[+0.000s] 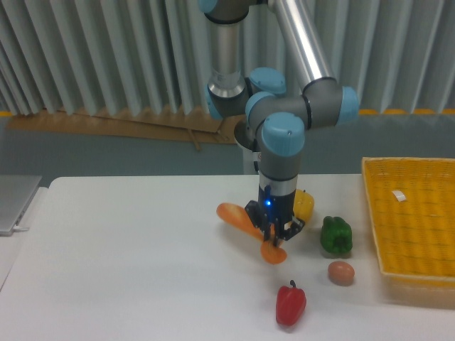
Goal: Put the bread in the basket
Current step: 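Lift the grasped bread loaf up off the table, then carry the bread loaf over the yellow basket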
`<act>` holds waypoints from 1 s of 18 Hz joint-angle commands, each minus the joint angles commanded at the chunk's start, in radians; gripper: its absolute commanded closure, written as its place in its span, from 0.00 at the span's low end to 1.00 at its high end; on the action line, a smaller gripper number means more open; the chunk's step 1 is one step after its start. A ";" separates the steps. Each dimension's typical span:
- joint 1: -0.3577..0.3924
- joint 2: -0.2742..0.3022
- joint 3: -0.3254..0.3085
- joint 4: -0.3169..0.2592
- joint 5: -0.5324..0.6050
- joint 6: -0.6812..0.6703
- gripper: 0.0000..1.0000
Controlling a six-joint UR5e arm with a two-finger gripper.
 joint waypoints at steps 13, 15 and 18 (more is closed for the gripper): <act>0.097 0.066 0.092 -0.219 0.000 0.373 0.73; 0.113 0.066 0.109 -0.247 0.002 0.380 0.74; 0.144 0.068 0.115 -0.253 0.003 0.458 0.74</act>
